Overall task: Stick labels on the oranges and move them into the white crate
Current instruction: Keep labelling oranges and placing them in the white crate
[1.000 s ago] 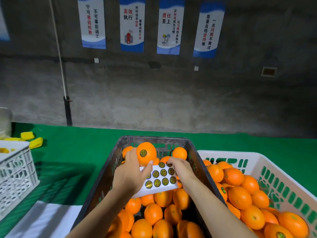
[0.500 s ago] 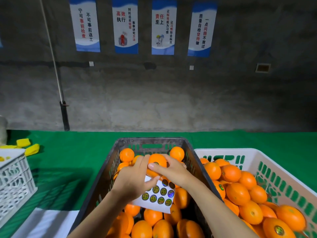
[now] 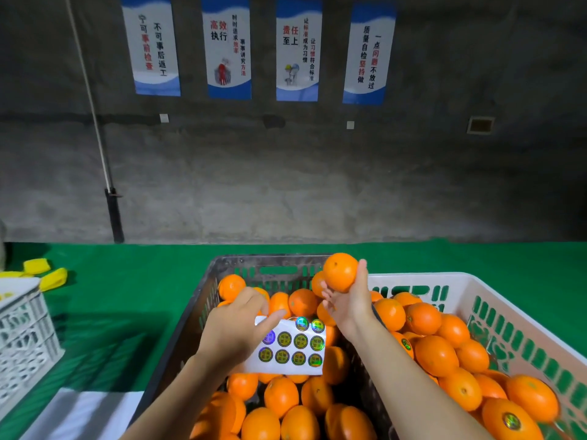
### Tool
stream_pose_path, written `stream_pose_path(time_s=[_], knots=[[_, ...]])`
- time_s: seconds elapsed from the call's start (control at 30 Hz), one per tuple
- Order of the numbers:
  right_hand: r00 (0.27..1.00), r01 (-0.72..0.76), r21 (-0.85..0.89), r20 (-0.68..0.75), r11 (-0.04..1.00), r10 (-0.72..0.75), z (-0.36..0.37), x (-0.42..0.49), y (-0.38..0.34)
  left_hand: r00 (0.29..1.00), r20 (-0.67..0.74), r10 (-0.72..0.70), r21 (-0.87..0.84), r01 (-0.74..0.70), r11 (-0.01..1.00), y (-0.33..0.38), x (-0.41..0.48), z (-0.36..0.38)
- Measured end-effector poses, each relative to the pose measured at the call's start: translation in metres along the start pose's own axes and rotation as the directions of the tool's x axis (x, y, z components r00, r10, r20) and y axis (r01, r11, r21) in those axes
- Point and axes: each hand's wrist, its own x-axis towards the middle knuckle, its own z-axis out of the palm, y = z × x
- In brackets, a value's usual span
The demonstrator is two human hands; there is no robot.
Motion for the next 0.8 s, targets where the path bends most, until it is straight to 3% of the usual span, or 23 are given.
stream_pose_path(time_s=[0.2,0.43,0.6,0.8], knots=[[0.981,-0.191,0.44,0.049,0.877,0.189,-0.007,-0.002,-0.003,0.999,-0.033,-0.013,0.015,0.013,1.0,-0.002,-0.003,0.002],[0.982,-0.184,0.724,0.102,0.665,0.161,-0.008,-0.004,-0.007,1.0,-0.021,-0.017,0.027,0.017,0.999,-0.003,-0.003,0.002],[0.99,-0.138,0.833,0.126,0.535,0.059,-0.01,-0.002,-0.001,1.0,-0.015,0.01,0.037,-0.01,0.999,-0.003,-0.004,0.003],[0.984,-0.08,0.821,0.155,0.565,-0.086,-0.014,0.002,0.006,0.999,-0.017,0.049,0.051,-0.048,0.998,-0.004,-0.004,0.003]])
